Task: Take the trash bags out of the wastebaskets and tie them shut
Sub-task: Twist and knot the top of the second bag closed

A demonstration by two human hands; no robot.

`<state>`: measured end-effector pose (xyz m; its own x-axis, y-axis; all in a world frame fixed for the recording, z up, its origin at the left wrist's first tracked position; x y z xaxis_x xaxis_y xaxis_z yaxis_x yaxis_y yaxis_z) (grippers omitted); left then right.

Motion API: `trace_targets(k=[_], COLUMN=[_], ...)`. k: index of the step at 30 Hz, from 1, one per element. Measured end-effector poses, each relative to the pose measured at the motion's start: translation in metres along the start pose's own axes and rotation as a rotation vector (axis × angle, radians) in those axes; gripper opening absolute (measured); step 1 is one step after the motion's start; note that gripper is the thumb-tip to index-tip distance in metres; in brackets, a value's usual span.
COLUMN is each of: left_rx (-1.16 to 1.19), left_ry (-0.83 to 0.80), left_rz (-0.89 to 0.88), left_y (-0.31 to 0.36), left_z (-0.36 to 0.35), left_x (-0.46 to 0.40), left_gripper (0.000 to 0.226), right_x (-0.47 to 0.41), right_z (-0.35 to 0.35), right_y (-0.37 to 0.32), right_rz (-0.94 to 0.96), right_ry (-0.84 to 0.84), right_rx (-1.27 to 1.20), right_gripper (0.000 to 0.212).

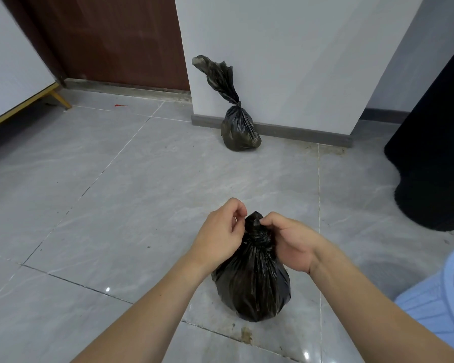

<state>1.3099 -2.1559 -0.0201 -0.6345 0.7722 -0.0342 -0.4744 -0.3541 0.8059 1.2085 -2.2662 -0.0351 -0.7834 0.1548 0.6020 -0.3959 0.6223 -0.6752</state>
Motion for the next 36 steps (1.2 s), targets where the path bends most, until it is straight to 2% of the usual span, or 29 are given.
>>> trace_targets(k=[5,9,14,16,17,19,21,25,30,36], left_rx=[0.147,0.261,0.280,0.262,0.259,0.263,0.267,0.331,0.250,0.211], left_ry=[-0.026,-0.013,-0.055,-0.069,-0.074,-0.078,-0.059,0.060,0.019,-0.038], left_rz=[0.122,0.220,0.253,0.252,0.255,0.267,0.278,0.212,0.176,0.197], left_y=[-0.007,-0.017,-0.020,-0.019,-0.018,-0.017,-0.017,-0.016,-0.011,-0.010], left_z=[-0.003,-0.003,-0.005,-0.005,-0.004,-0.004,-0.003,0.002,-0.001,-0.007], left_x=[0.002,0.006,0.011,0.012,0.012,0.012,0.013,0.010,0.010,0.011], left_gripper=[0.023,0.019,0.014,0.020,0.022,0.024,0.023,0.008,0.009,0.013], right_x=[0.000,-0.002,-0.002,-0.002,-0.001,-0.002,0.001,0.006,0.006,0.005], right_z=[0.003,0.006,0.005,0.001,0.000,0.002,0.003,-0.002,-0.003,-0.006], right_y=[0.006,0.006,0.003,0.003,0.003,0.003,0.000,-0.003,-0.005,-0.004], right_rz=[0.032,0.076,0.073,0.060,0.064,0.099,0.140,0.169,0.203,0.191], right_ry=[-0.029,0.073,0.188,0.198,0.205,0.238,0.226,0.150,0.190,0.262], right_rx=[-0.087,-0.020,-0.003,-0.019,-0.034,-0.110,-0.129,-0.045,-0.091,-0.040], right_gripper=[0.033,0.007,0.018,0.007,0.015,0.046,0.055,0.036,0.018,0.015])
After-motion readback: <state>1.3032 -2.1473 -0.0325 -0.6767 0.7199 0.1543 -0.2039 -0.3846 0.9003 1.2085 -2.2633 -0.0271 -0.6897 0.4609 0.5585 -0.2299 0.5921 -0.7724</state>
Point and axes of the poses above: each hand's wrist, its own x-axis away from the middle knuckle, its own z-axis out of the back of the hand, y = z × x, the point moved 3 cm from there along -x, towards the middle knuckle, and after that the axes turned 1 degree about x, right-handed, at the moved point
